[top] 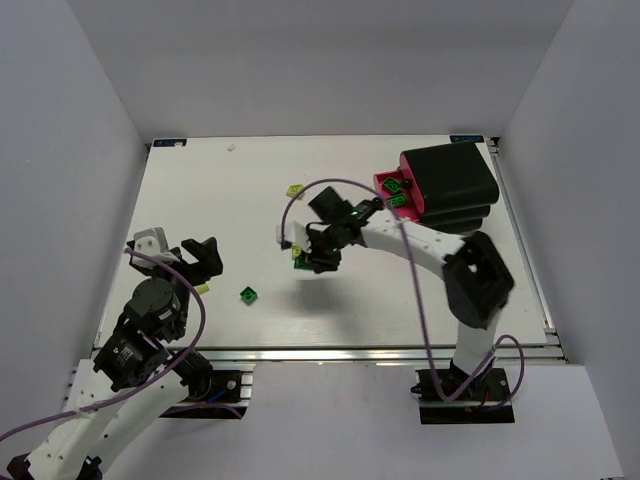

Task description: Sort the legos into containers by color

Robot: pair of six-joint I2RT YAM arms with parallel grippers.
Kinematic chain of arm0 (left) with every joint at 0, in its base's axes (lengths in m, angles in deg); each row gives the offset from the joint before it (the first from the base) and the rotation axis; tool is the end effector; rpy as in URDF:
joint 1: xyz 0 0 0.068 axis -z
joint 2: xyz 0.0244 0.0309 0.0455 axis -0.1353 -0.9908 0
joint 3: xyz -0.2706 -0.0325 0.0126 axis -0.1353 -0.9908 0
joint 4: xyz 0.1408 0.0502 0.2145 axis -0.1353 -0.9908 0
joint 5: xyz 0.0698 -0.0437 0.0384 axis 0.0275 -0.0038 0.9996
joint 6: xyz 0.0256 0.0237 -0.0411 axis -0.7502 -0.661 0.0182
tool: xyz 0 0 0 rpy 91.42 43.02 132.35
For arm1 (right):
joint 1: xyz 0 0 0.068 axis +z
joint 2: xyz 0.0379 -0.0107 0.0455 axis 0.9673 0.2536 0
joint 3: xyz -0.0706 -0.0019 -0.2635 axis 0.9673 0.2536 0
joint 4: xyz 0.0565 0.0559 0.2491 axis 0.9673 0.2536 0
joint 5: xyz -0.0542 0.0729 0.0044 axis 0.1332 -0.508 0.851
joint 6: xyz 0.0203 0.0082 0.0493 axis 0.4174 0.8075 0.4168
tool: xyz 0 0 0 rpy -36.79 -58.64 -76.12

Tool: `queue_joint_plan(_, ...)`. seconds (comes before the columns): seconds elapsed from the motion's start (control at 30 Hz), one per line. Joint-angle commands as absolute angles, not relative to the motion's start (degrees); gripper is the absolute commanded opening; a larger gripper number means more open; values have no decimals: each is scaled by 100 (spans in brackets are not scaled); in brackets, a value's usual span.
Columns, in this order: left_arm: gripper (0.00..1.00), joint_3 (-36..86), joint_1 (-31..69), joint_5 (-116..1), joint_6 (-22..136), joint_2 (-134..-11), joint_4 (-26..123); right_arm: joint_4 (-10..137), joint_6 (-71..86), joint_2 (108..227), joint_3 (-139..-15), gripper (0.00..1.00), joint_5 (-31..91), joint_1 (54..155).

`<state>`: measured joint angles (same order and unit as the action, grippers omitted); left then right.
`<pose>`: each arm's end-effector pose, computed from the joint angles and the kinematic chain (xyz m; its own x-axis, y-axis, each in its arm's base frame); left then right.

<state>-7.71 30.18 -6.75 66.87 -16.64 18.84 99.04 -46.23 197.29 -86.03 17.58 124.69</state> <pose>0.0777 -0.0301 0.3294 -0.0645 -0.2869 -0.9558 -0.1036 0.9545 -0.2795 0.2581 0.3197 0.2121 0.2021 -0.8165 -0.5408 -0.9789 -0.1520 -0.1363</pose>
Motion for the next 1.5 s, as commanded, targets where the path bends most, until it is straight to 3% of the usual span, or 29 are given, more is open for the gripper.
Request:
queue_joint_plan(0.0,90,-821,3046,-1046,6792,-1703,2051,9272,-3701,18245,-8216,0,1911,12128)
queue_joint_plan(0.13,88,-488,3046,-1633,7431,-2483,1630,9078,-3366,17301,-7714,0,2751,11811)
queue_joint_plan(0.33,90,-250,2984,-2540,8504,-3417,856,9306,-3234,17071,-7713,0,3712,10864)
queue_joint_plan(0.6,91,-452,2984,-2963,8849,-3699,909,9816,-3119,17686,-8398,0,4197,10054)
queue_joint_plan(0.97,92,-794,2984,-3025,9016,-3444,961,10088,-2794,18459,-9181,0,4566,9781)
queue_joint_plan(1.1,92,-830,2984,-3060,9016,-3444,970,10150,-2715,18591,-9190,13,4478,9737)
queue_joint_plan(1.27,93,-865,2984,-3095,9165,-3654,953,10071,-2671,18723,-9181,22,4469,9675)
queue_joint_plan(1.37,93,-856,2984,-3095,9253,-3804,900,10097,-2645,18785,-9199,38,4417,9631)
queue_joint_plan(1.4,93,-856,2984,-3104,9305,-3874,900,10106,-2645,18802,-9216,50,4382,9623)
queue_joint_plan(1.47,93,-865,2984,-3104,9341,-3918,882,10115,-2636,18794,-9199,54,4355,9631)
